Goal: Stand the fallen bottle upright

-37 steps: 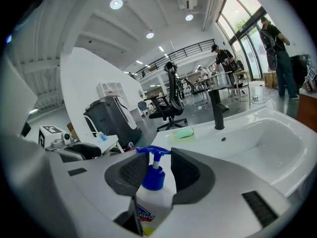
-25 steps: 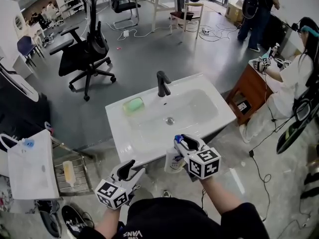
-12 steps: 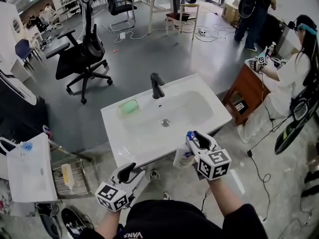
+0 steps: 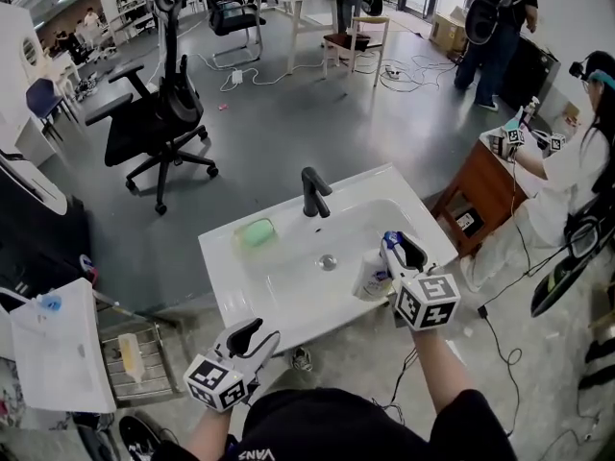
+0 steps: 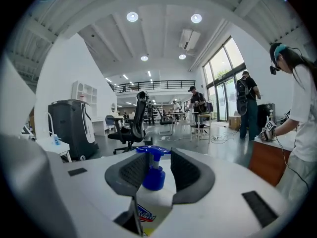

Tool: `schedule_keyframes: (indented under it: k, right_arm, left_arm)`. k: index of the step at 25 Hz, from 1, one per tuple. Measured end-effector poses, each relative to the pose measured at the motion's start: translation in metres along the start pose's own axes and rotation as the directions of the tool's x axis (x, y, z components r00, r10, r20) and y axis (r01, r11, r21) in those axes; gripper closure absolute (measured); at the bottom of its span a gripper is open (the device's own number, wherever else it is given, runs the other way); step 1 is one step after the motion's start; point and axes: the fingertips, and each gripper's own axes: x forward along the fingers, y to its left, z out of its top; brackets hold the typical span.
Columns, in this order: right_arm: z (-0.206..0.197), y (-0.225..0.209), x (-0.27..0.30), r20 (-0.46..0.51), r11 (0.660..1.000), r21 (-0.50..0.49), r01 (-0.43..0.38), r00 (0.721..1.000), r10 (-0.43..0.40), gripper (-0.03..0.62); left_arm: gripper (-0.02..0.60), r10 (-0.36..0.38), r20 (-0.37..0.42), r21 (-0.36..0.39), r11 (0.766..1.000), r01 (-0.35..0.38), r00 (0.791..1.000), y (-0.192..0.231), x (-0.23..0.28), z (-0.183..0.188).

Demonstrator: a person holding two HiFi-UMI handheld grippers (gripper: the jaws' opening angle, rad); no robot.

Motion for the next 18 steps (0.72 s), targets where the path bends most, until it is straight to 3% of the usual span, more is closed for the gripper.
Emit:
schedule_keyframes:
  k: [11,18]
  right_arm:
    - [0.035,-0.025,0.095,0.061,0.992,-0.103,0.078,0.996,-0.072,0.457]
    - [0.036,-0.031,0.143,0.074,0.984,-0.143,0.106,0.993,-0.096,0.457]
  left_arm:
    - [0.4,0.026,0.002,-0.032,0.999,-0.026,1.0,0.063,0.019,0.019]
    - [0.41,0.05,0.0,-0.066,0.997,-0.05,0.999,0.095,0.025,0.019]
